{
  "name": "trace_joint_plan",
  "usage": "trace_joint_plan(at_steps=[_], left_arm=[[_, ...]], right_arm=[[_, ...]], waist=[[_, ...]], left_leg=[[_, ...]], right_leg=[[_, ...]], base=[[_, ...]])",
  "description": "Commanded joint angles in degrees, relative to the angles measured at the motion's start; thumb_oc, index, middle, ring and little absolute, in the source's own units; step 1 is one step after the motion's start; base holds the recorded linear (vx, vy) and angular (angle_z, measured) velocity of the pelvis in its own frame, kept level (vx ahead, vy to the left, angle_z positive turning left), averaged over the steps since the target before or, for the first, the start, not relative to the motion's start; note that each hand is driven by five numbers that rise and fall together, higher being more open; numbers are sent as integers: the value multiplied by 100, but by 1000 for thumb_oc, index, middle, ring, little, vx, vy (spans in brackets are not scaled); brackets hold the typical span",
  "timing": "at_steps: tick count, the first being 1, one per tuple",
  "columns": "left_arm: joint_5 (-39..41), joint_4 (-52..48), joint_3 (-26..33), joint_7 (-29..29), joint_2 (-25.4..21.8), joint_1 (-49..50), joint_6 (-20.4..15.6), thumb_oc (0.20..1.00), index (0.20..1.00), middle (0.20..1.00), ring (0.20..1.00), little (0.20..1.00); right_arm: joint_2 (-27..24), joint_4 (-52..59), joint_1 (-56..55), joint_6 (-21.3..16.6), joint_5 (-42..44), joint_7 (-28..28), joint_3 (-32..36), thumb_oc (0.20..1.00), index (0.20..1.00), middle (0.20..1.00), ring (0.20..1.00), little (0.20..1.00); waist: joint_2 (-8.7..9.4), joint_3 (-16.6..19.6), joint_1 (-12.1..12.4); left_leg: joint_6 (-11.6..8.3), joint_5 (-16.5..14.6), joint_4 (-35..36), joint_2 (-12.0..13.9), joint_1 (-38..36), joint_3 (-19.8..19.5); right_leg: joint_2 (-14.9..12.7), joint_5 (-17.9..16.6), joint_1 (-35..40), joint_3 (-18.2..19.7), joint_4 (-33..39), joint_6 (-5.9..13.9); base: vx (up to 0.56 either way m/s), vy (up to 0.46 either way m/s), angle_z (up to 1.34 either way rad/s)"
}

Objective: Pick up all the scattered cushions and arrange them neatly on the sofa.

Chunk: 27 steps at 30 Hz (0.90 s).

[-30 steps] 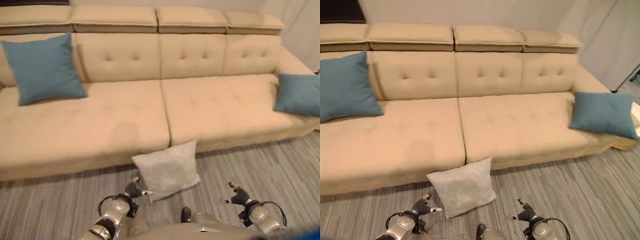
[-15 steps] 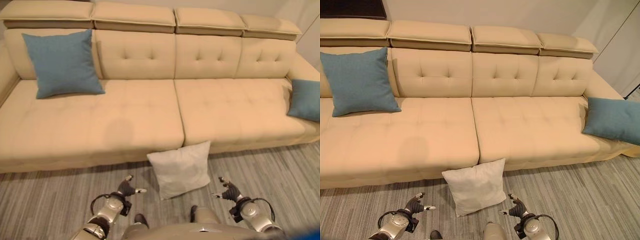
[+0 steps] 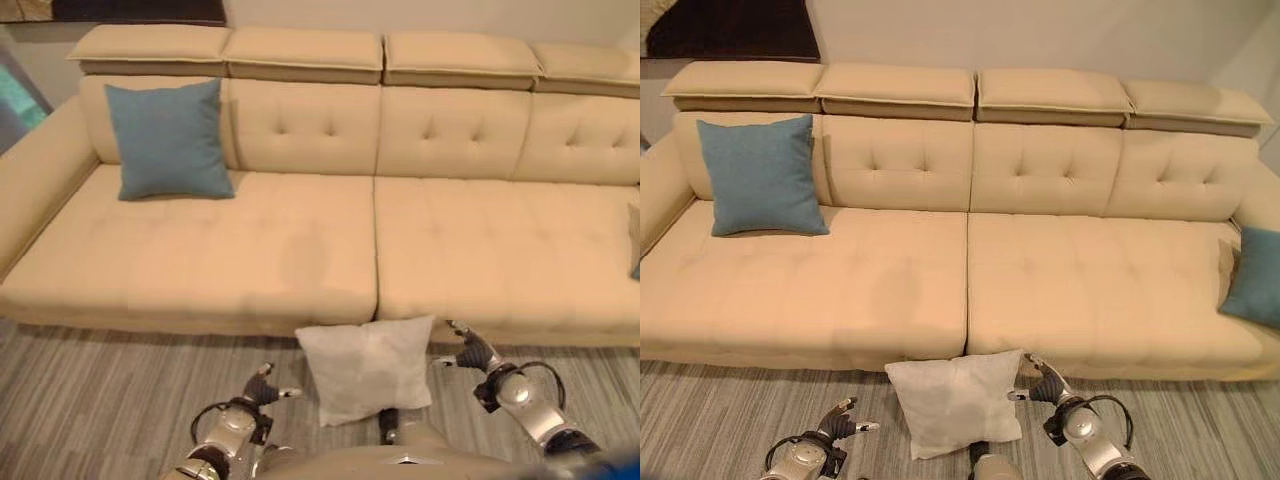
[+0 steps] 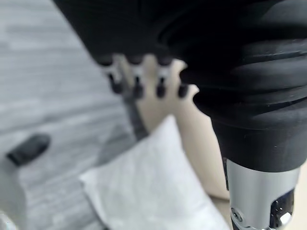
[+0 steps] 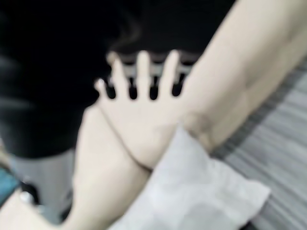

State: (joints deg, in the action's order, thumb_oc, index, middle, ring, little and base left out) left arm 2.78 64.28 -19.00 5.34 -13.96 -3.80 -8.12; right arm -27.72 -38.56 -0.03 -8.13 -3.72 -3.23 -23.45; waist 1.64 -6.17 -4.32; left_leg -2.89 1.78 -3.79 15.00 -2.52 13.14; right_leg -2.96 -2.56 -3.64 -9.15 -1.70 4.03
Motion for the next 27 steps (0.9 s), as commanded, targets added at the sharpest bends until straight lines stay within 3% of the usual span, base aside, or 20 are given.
trace_joint_plan(at_steps=[1,3,5,8,9,11,19,20,21,23,27], left_arm=[[-140,-212,-5,22,-399,-47,-97,1000,1000,1000,1000,1000],[-165,-216,-20,1,-373,-31,-80,1000,1000,1000,1000,1000],[-222,-162,-104,-51,-278,-73,-52,1000,1000,1000,1000,1000],[-200,-178,-128,-83,-228,-94,-51,1000,1000,1000,1000,1000],[-145,-212,-106,-59,-217,-57,-70,1000,1000,1000,1000,1000],[-153,-250,-113,-63,-221,-74,-86,1000,1000,1000,1000,1000],[-99,-259,57,52,-429,-170,-105,1000,1000,1000,1000,1000],[-113,-224,83,69,-477,-202,-114,1000,1000,1000,1000,1000],[-146,-169,89,80,-541,-277,-118,1000,1000,1000,1000,1000],[-165,-137,135,106,-612,-313,-122,1000,1000,1000,1000,1000],[-171,-79,137,143,-676,-367,-126,1000,1000,1000,1000,1000]], right_arm=[[255,73,-161,-241,4,-27,-80,1000,1000,1000,1000,1000],[250,14,-224,-233,17,-27,-39,1000,1000,1000,1000,1000],[236,-165,-272,-193,44,-48,41,1000,1000,1000,1000,1000],[278,-213,-270,-164,-1,-45,49,1000,1000,1000,1000,1000],[269,-146,-237,-135,8,-66,19,1000,1000,1000,1000,1000],[319,-104,-261,-130,3,-44,68,1000,1000,1000,1000,1000],[511,-198,-72,-119,4,-55,-121,1000,1000,1000,1000,1000],[553,-223,-31,-117,18,-45,-135,1000,1000,1000,1000,1000],[599,-227,-15,-127,45,-17,-139,1000,1000,1000,1000,1000],[628,-274,29,-126,54,-5,-179,1000,1000,1000,1000,1000],[645,-287,111,-127,14,-37,-183,1000,1000,1000,1000,1000]], waist=[[576,145,-293],[573,130,-336],[592,21,-323],[564,10,-383],[574,-41,-260],[614,-9,-333],[654,-49,-171],[656,-51,-164],[649,-101,-221],[609,-77,-207],[571,-64,-162]], left_leg=[[-347,-222,-482,173,161,726],[-355,-350,-583,196,143,933],[-206,-442,-883,-176,559,994],[-168,-487,-634,-340,501,1173],[-98,-588,-440,-699,523,553],[-77,-586,-306,-718,455,708],[162,-717,-169,-1010,313,720],[189,-712,-151,-1038,327,717],[219,-765,-177,-1068,331,612],[230,-800,-202,-1050,354,575],[164,-785,-241,-929,405,484]], right_leg=[[-378,741,346,148,-159,247],[-352,861,460,100,-143,232],[-335,831,470,20,-177,139],[-322,765,409,-33,-212,167],[-332,714,297,116,-285,240],[-403,668,273,91,-309,319],[-659,513,13,223,-661,548],[-680,467,-73,301,-743,591],[-665,424,-159,652,-871,688],[-798,356,-160,798,-772,669],[-1146,28,-245,633,-498,696]], base=[[-36,-129,66],[-25,-90,80],[-85,3,64],[5,89,15],[8,88,-10],[63,153,-50],[60,116,-19],[34,48,-4],[41,44,4],[30,-37,5],[18,-132,11]])
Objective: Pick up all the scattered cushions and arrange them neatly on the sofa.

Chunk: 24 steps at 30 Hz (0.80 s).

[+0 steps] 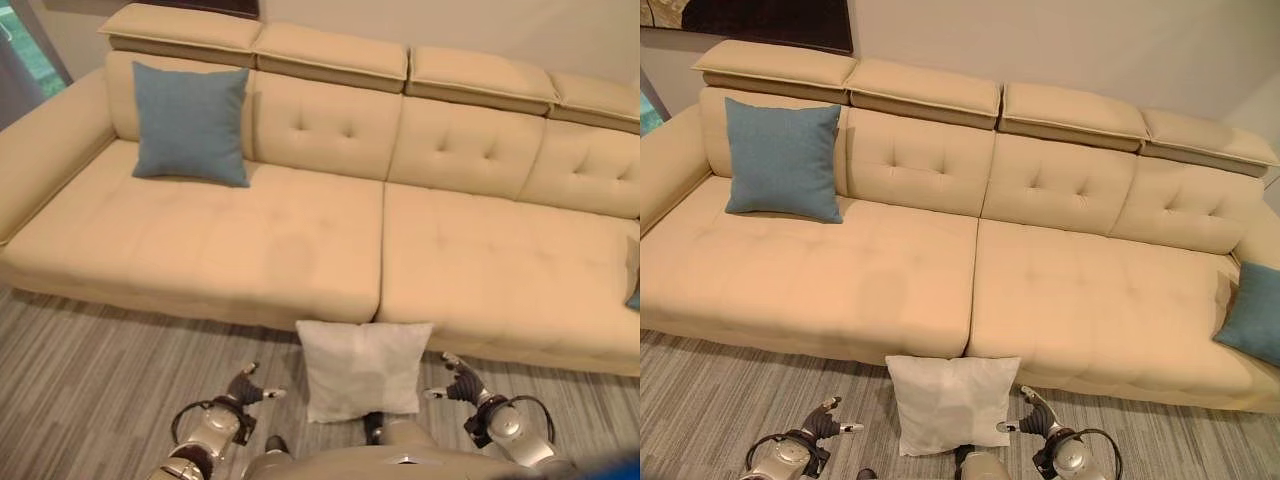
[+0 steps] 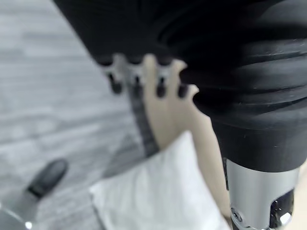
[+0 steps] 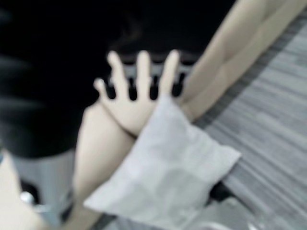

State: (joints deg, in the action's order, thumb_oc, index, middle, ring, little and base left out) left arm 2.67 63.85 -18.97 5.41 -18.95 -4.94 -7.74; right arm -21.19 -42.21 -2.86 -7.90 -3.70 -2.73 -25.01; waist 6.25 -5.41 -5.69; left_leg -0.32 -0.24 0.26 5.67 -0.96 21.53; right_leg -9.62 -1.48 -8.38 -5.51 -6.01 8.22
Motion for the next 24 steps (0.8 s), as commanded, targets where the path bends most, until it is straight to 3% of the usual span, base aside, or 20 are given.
trace_joint_plan(at_steps=[1,7,17,24], left_arm=[[-152,-15,141,136,-182,-258,-166,1000,1000,1000,1000,1000],[-149,19,187,100,-128,-120,-176,1000,1000,1000,1000,1000],[-128,-272,13,2,93,-13,-160,1000,1000,1000,1000,1000],[-64,-383,-140,46,187,-236,-178,1000,1000,1000,1000,1000]], right_arm=[[-22,68,414,-146,-16,-95,-34,1000,1000,1000,1000,1000],[-110,154,354,-125,-114,-45,-43,1000,1000,1000,1000,1000],[-251,116,79,-136,-89,-21,28,1000,1000,1000,1000,1000],[-199,103,194,-85,-50,-120,56,1000,1000,1000,1000,1000]], waist=[[127,-158,6],[293,32,127],[189,62,35],[209,-141,-178]], left_leg=[[-112,-627,-780,43,249,-376],[-238,-569,-842,125,180,-366],[-403,-363,-672,366,82,-376],[-273,-421,-490,126,127,-127]], right_leg=[[-582,-107,313,208,46,297],[-529,-67,620,3,403,350],[-213,166,910,-31,666,212],[-379,-291,367,190,686,402]], base=[[6,-112,19],[12,-170,3],[-15,-79,-4],[-95,79,-16]])
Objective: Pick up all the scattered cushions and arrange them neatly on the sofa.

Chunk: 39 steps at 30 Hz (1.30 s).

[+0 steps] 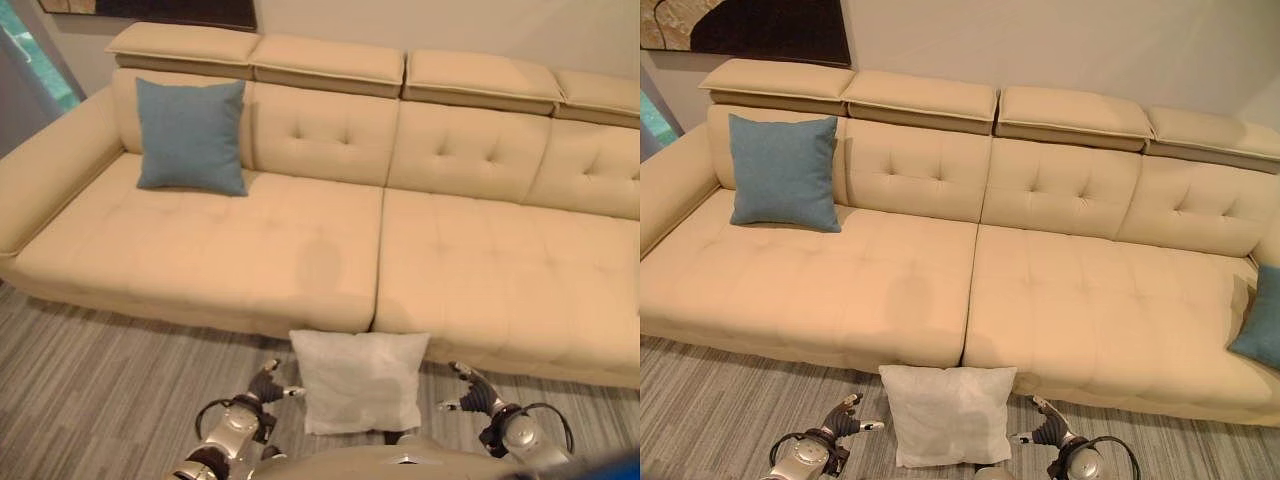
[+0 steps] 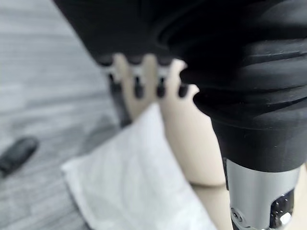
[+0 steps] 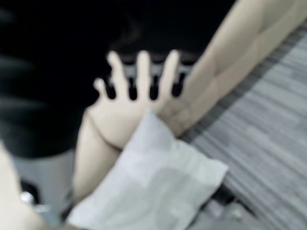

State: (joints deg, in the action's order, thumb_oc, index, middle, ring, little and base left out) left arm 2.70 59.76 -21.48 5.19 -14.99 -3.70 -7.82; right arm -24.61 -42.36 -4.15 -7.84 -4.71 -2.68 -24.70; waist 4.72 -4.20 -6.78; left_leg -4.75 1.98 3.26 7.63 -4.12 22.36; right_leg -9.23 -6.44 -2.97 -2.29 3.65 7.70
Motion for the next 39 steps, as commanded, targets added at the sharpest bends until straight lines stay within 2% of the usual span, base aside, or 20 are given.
trace_joint_plan(at_steps=[1,4,5,6,8,12,16,19,21,22,23,28,31,32,33,34,35,39], left_arm=[[-38,0,100,98,-236,-418,-182,1000,1000,1000,1000,1000],[-12,-80,93,109,-364,-539,-206,1000,1000,1000,1000,1000],[25,-107,118,124,-383,-540,-215,1000,1000,1000,1000,1000],[36,-143,160,126,-423,-477,-204,1000,1000,1000,1000,1000],[33,-118,184,126,-443,-466,-207,1000,1000,1000,1000,1000],[25,93,335,160,-510,-426,-172,1000,1000,1000,1000,1000],[41,102,382,232,-528,-502,-165,1000,1000,1000,1000,1000],[224,-110,402,529,-641,-823,-213,1000,1000,1000,1000,1000],[424,-246,482,706,-718,-1019,-280,1000,1000,1000,1000,1000],[424,-246,482,706,-718,-1019,-280,1000,1000,1000,1000,1000],[725,-490,584,934,-802,-1228,-390,1000,1000,1000,1000,1000],[1175,-687,711,1214,-793,-1450,-536,1000,1000,1000,1000,1000],[1559,-984,715,1524,-870,-1879,-721,1000,1000,1000,1000,1000],[1559,-984,716,1524,-870,-1878,-721,1000,1000,1000,1000,1000],[1692,-909,664,1510,-916,-2065,-735,1000,1000,1000,1000,1000],[1695,-904,666,1507,-916,-2073,-736,1000,1000,1000,1000,1000],[1910,-924,665,1467,-995,-2219,-735,1000,1000,1000,1000,1000],[2122,-920,665,1407,-999,-2373,-677,1000,1000,1000,1000,1000]], right_arm=[[181,106,389,-98,76,-143,14,1000,1000,1000,1000,1000],[251,27,533,-115,151,-143,-39,1000,1000,1000,1000,1000],[257,-13,554,-134,173,-145,-51,1000,1000,1000,1000,1000],[249,24,522,-149,178,-150,-38,1000,1000,1000,1000,1000],[229,43,507,-164,185,-176,-27,1000,1000,1000,1000,1000],[148,131,455,-171,224,-210,17,1000,1000,1000,1000,1000],[99,159,437,-165,241,-257,49,1000,1000,1000,1000,1000],[2,240,658,-192,325,-449,58,1000,1000,1000,1000,1000],[-54,357,793,-236,387,-564,92,1000,1000,1000,1000,1000],[-54,357,793,-236,387,-564,92,1000,1000,1000,1000,1000],[-97,423,980,-258,471,-758,159,1000,1000,1000,1000,1000],[-79,339,1282,-271,537,-1086,212,1000,1000,1000,1000,1000],[-144,321,1952,-358,612,-1640,309,1000,1000,1000,1000,1000],[-144,321,1952,-358,612,-1640,308,1000,1000,1000,1000,1000],[-224,301,2239,-388,646,-1780,338,1000,1000,1000,1000,1000],[-225,297,2247,-389,648,-1780,337,1000,1000,1000,1000,1000],[-302,327,2448,-390,693,-1870,371,1000,1000,1000,1000,1000],[-360,243,2674,-417,860,-1990,516,1000,1000,1000,1000,1000]], waist=[[365,-313,-71],[294,-400,-35],[272,-371,7],[262,-328,120],[261,-310,147],[281,-301,213],[274,-462,207],[246,-915,212],[192,-1078,193],[191,-1075,192],[109,-1163,191],[31,-1214,187],[-99,-1351,142],[-101,-1345,140],[-144,-1398,120],[-153,-1372,117],[-216,-1371,106],[-327,-1300,96]], left_leg=[[182,-635,-766,-76,491,-127],[228,-557,-699,-57,662,-39],[215,-518,-643,-66,652,-24],[163,-446,-604,-34,664,20],[145,-442,-618,-26,675,10],[34,-411,-788,153,717,8],[-2,-425,-927,247,826,-102],[-1,-432,-1335,370,1376,-293],[32,-452,-1605,415,1844,-401],[32,-453,-1607,415,1848,-402],[33,-629,-1995,485,2457,-561],[91,-670,-2408,548,3132,-693],[136,-730,-3238,768,4326,-930],[136,-732,-3243,769,4336,-932],[130,-760,-3569,872,4796,-979],[129,-773,-3603,880,4851,-991],[141,-825,-4044,971,5448,-1097],[174,-973,-4631,1073,6336,-1290]], right_leg=[[-436,120,-371,-145,-318,497],[-402,344,-388,-351,-696,427],[-387,422,-256,-383,-704,398],[-382,492,-122,-572,-639,349],[-365,547,-78,-581,-601,335],[-281,685,18,-758,-501,222],[-253,765,-49,-829,-630,177],[-268,810,-643,-780,-1065,110],[-295,840,-1193,-687,-1464,71],[-295,841,-1197,-688,-1465,71],[-294,1055,-1891,-526,-2054,45],[-327,1188,-2519,-458,-2531,-33],[-365,1441,-3661,-330,-3493,-184],[-364,1443,-3669,-331,-3497,-184],[-368,1527,-4100,-327,-3839,-228],[-365,1538,-4146,-329,-3864,-230],[-356,1648,-4728,-268,-4379,-300],[-360,1832,-5585,-130,-5037,-388]], base=[[-150,25,-66],[-153,45,-46],[-27,21,-35],[-13,-16,-26],[3,-56,-4],[23,-106,6],[-42,-97,17],[-213,-77,17],[-201,-32,11],[-210,-17,7],[-127,-8,5],[-124,-28,3],[-153,-50,8],[-118,-31,5],[-58,-19,-1],[-107,-15,3],[-46,0,2],[-23,0,-3]])
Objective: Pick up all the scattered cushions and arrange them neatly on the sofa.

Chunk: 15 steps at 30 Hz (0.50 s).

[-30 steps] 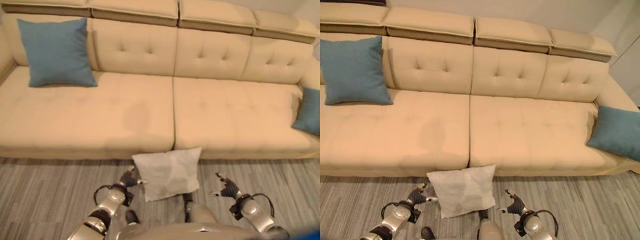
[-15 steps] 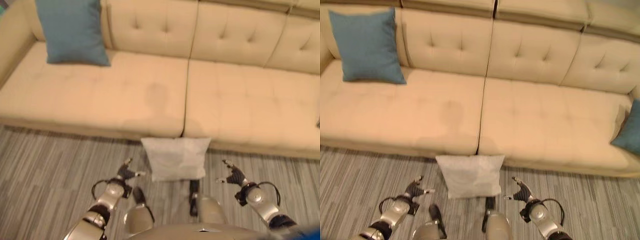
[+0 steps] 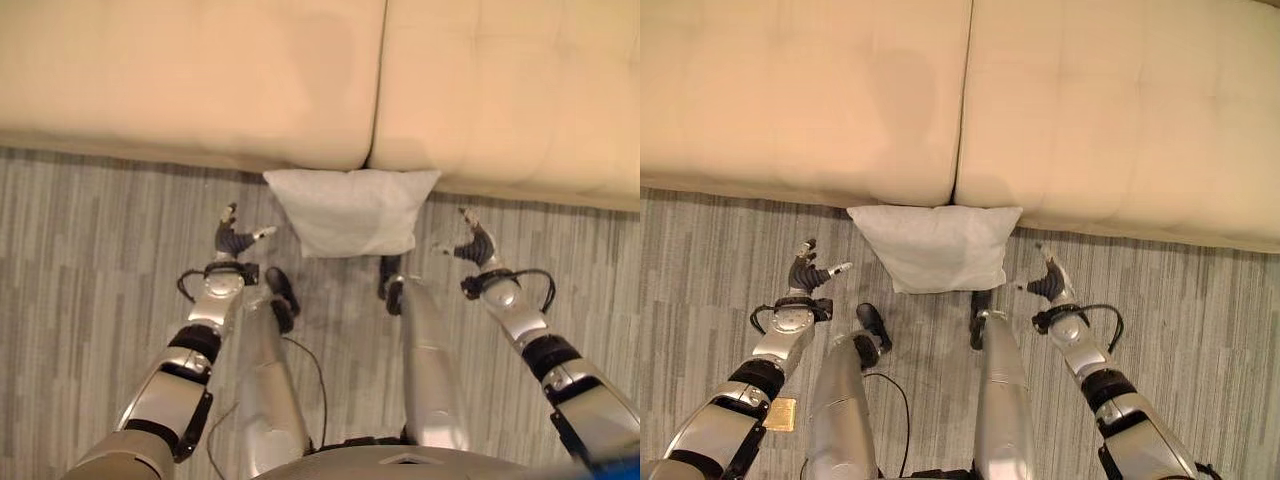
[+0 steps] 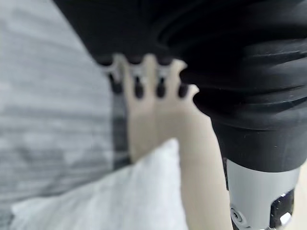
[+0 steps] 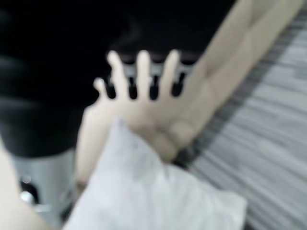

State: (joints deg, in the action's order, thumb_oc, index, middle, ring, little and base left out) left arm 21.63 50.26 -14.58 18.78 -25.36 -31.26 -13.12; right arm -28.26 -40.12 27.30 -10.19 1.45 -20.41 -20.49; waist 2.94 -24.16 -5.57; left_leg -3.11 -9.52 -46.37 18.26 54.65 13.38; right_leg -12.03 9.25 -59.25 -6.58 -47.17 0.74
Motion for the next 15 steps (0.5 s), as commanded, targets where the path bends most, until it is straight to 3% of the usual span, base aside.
trace_joint_plan(at_steps=[1,9,15], left_arm=[[231,29,-25,48,36,380,-145,1000,1000,1000,1000,1000],[402,327,-133,-12,117,113,-32,1000,1000,1000,1000,1000],[210,655,-530,-40,-115,-608,101,1000,1000,1000,1000,1000]], right_arm=[[6,12,-465,-185,245,-216,94,1000,1000,1000,1000,1000],[73,-283,-240,-229,645,-248,202,1000,1000,1000,1000,1000],[-26,-324,173,-284,999,-176,97,1000,1000,1000,1000,1000]], waist=[[-155,716,-25],[-225,839,-57],[-187,817,-130]], left_leg=[[10,169,306,13,501,-402],[94,-4,-415,-44,1738,-571],[170,-76,-676,-92,2473,-609]], right_leg=[[-80,272,9,298,24,306],[-141,503,-1247,497,-763,174],[-139,436,-2010,676,-995,223]], base=[[0,0,0],[35,5,6],[30,19,1]])
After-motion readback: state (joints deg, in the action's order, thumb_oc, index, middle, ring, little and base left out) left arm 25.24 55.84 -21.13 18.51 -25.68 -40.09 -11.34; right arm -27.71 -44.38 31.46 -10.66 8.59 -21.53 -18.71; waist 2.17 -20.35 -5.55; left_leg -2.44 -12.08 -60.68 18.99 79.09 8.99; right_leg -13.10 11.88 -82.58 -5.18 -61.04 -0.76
